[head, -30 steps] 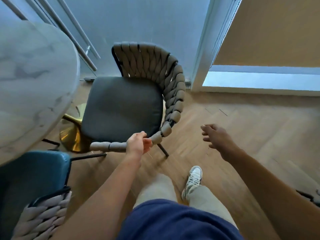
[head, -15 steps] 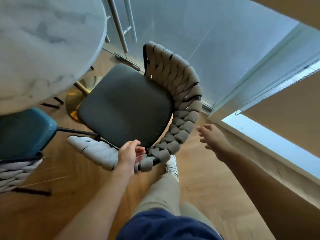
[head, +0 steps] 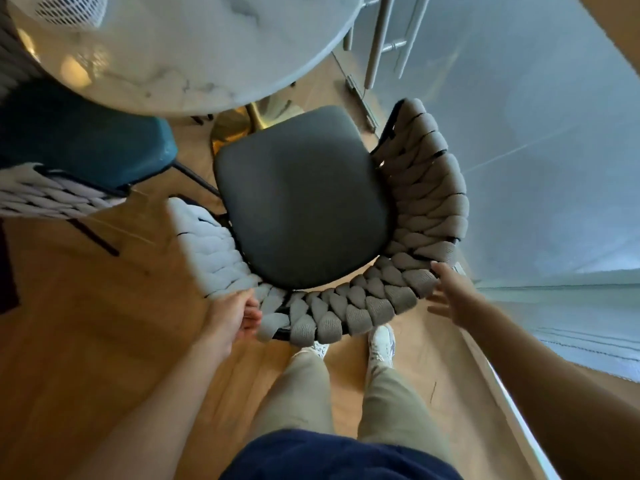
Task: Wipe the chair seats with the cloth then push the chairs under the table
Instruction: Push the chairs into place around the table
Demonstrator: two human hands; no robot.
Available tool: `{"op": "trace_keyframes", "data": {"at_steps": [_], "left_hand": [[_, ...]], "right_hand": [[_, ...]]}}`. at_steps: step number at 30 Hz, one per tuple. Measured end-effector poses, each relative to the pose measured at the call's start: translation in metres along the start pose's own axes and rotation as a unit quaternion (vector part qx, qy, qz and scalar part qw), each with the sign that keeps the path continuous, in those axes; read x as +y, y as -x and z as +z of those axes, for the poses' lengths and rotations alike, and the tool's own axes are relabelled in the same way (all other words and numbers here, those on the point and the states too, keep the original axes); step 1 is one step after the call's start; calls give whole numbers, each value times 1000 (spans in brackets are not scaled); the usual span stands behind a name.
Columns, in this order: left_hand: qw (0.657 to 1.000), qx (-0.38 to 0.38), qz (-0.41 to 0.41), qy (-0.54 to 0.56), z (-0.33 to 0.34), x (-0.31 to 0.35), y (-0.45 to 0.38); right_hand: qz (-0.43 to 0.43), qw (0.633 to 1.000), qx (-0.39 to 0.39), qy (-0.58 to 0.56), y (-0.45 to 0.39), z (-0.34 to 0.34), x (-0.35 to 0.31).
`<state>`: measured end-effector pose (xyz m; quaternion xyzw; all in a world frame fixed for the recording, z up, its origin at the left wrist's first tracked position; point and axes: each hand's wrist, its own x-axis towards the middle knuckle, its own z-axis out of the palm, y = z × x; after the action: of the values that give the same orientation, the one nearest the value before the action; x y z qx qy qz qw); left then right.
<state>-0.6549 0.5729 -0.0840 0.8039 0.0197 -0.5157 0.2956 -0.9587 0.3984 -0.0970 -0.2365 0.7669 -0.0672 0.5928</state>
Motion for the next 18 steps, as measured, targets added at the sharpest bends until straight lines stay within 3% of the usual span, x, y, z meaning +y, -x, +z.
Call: {"op": "trace_keyframes", "data": {"at_steps": [3, 7, 13, 18], "left_hand": [[997, 14, -65, -40, -7, -23, 16], [982, -42, -175, -53, 13, -62, 32], [953, -59, -180, 237, 73, -89, 15], [940, -2, -177, 292, 93, -78, -13]], "right_hand": [[27, 999, -32, 14, -14, 1, -9], [69, 995, -70, 9, -27, 3, -4], [97, 991, -91, -28, -49, 8, 0], [91, 990, -97, -42, -61, 7, 7]]}}
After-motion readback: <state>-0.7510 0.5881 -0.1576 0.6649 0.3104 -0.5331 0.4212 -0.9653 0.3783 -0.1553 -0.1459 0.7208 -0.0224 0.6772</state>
